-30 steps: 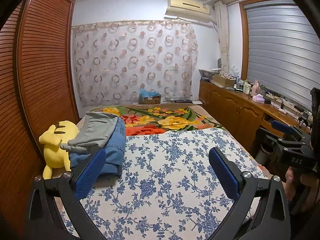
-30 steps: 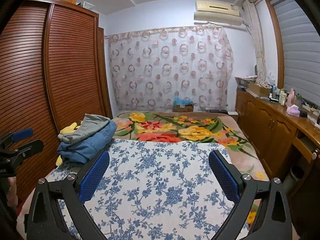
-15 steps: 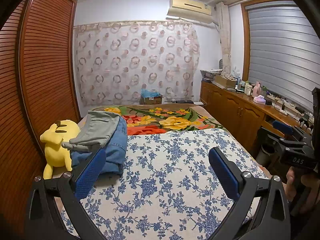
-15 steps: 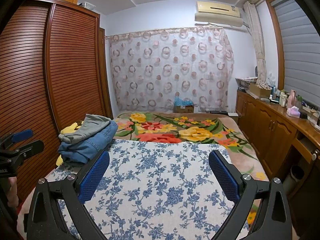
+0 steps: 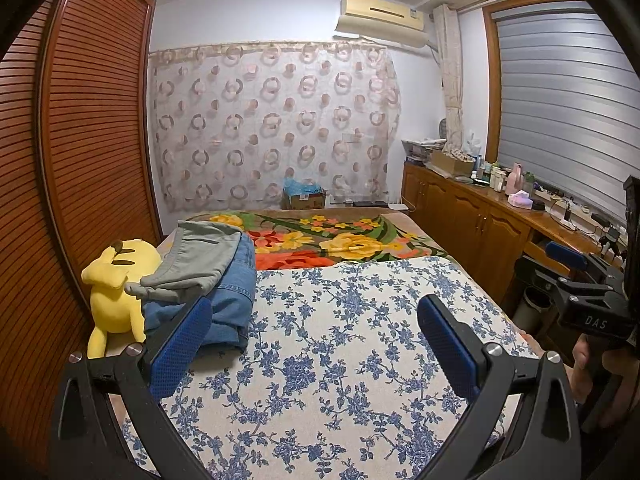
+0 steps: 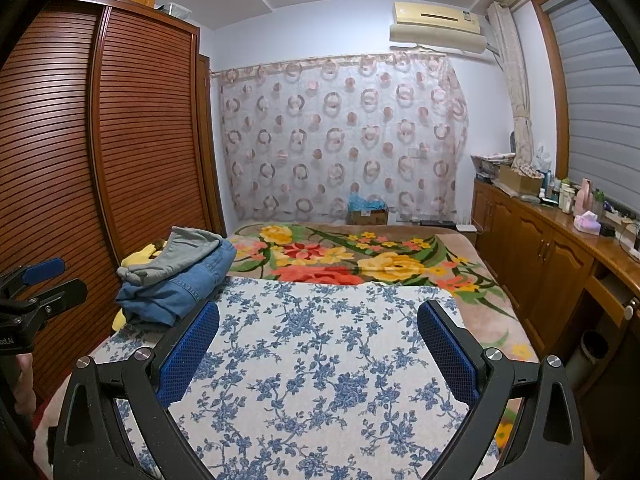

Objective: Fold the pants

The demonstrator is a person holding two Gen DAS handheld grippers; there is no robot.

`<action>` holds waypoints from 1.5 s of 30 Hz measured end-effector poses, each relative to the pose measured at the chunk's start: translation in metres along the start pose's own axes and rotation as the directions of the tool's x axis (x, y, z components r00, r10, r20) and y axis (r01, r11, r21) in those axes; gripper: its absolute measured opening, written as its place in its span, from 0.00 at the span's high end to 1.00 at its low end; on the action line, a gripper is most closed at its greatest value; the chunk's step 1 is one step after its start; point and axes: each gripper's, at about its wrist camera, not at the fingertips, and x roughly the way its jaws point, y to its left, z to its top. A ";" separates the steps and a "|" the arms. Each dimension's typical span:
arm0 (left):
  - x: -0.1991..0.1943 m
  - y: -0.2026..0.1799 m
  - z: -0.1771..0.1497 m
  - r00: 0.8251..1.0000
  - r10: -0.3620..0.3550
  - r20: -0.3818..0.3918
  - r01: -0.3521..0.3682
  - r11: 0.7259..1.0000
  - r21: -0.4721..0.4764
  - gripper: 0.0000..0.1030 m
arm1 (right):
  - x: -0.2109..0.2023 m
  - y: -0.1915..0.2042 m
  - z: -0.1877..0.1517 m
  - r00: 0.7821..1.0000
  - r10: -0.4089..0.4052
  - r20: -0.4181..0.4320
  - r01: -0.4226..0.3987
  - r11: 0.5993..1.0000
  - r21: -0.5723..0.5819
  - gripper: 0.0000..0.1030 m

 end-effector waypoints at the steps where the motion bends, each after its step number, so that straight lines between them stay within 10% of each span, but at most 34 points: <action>1: 0.000 0.000 0.000 1.000 0.000 0.000 0.000 1.000 0.001 0.00 | 0.000 0.000 0.000 1.000 -0.001 0.000 0.001 1.000 0.000 0.03; 45: -0.002 0.000 -0.001 1.000 0.000 0.003 0.000 1.000 -0.002 0.00 | 0.000 0.000 -0.002 1.000 0.007 0.006 -0.007 1.000 0.004 0.03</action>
